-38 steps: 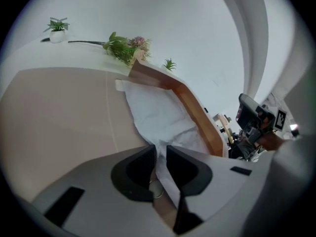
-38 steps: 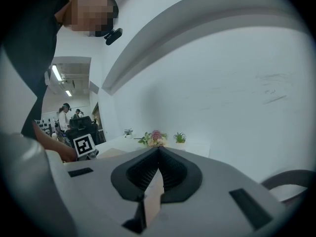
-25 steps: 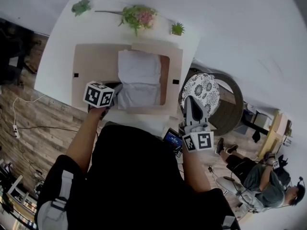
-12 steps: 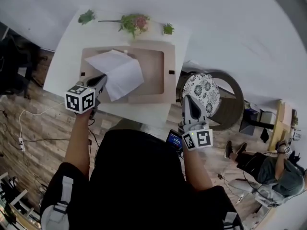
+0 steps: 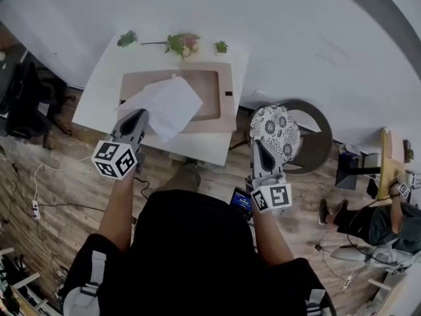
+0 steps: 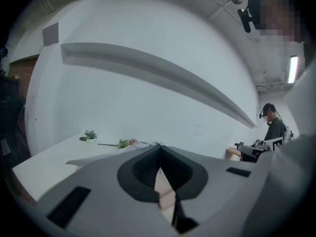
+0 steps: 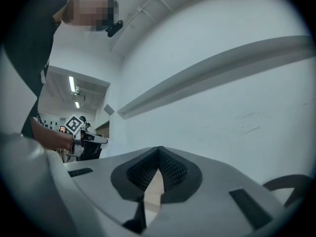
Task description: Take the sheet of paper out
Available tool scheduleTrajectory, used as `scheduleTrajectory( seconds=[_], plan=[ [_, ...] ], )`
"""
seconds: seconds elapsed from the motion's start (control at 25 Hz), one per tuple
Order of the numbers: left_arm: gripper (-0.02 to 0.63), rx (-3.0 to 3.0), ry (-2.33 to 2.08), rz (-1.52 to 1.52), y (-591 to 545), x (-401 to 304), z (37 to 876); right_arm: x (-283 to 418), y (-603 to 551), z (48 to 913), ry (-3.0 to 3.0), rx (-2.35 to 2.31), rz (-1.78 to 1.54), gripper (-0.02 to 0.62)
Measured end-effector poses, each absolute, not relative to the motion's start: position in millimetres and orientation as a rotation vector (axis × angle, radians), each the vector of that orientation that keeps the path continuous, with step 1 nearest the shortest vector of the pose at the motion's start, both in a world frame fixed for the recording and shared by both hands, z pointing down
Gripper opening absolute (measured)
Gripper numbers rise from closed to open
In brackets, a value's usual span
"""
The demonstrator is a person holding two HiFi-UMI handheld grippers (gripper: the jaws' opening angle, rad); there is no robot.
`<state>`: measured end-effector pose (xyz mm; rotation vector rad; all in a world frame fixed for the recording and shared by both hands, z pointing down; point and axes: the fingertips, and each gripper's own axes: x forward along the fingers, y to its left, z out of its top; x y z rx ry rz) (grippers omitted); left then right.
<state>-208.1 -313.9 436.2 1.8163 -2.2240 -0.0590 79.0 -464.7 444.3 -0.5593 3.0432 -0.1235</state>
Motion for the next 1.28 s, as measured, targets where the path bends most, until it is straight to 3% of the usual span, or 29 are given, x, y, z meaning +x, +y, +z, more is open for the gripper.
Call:
scheduleTrajectory(
  seconds=[0.6, 1.28],
  plan=[
    [0.005, 1.943, -2.482, -0.104, -204, -87, 392, 175, -375, 438, 2.956, -0.627, -0.084, 0.011],
    [0.005, 1.996, -2.378, -0.099, -97, -77, 415, 179, -261, 450, 3.031, -0.694, -0.089, 0.011]
  ],
)
